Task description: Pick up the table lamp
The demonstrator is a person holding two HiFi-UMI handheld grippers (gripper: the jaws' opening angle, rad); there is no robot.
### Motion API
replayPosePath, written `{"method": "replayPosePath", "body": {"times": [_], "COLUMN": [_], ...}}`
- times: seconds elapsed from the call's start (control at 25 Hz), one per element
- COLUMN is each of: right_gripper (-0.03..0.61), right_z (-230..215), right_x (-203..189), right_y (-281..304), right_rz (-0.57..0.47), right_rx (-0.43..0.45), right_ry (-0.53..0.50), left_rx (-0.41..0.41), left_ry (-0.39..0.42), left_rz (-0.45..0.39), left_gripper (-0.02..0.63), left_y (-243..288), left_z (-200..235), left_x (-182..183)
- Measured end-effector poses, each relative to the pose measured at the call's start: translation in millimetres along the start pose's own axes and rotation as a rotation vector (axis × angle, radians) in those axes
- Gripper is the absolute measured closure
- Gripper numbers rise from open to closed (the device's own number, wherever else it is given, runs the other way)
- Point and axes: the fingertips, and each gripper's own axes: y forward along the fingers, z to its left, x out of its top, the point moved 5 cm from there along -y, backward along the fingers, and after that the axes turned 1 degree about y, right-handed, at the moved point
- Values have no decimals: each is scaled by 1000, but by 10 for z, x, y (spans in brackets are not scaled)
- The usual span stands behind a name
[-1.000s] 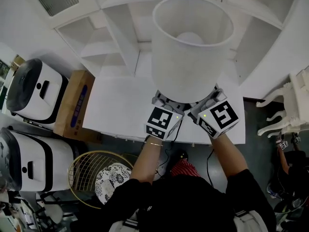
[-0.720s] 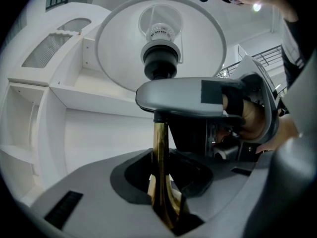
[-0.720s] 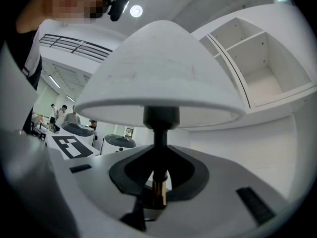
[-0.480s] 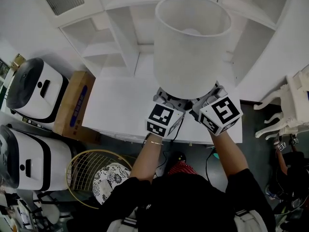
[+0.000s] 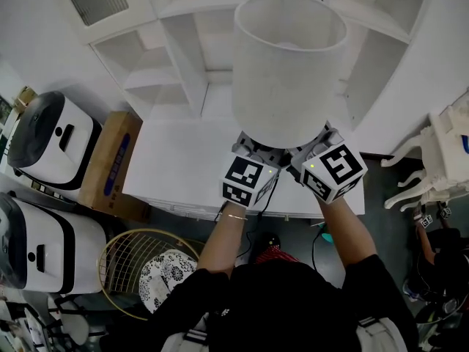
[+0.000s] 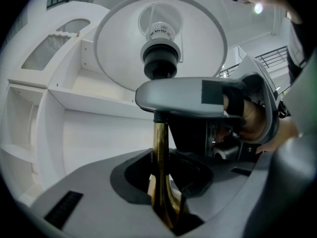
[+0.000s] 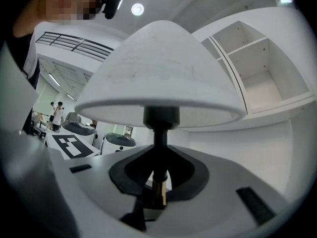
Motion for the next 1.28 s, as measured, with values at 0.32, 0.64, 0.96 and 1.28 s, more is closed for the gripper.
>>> {"method": "replayPosePath", "body": {"times": [0.32, 0.64, 0.96, 1.28], "right_gripper": [506, 506, 506, 506], "right_z": [-13, 31, 58, 39], "right_x": [40, 44, 55, 39], "right_y": [-44, -68, -62, -23], "right_rz": [-8, 5, 11, 17], "right_rx": [-12, -24, -31, -30], "right_ry": [11, 4, -4, -2], "left_rx": [-13, -30, -41, -43], "left_ry": [14, 4, 6, 2], "left_rz": [-2, -4, -7, -3], "left_gripper": [518, 518, 518, 518], "left_y": [5, -23, -40, -26], "left_z": [-38, -70, -65, -28], "left_x": [54, 46, 45, 35]}}
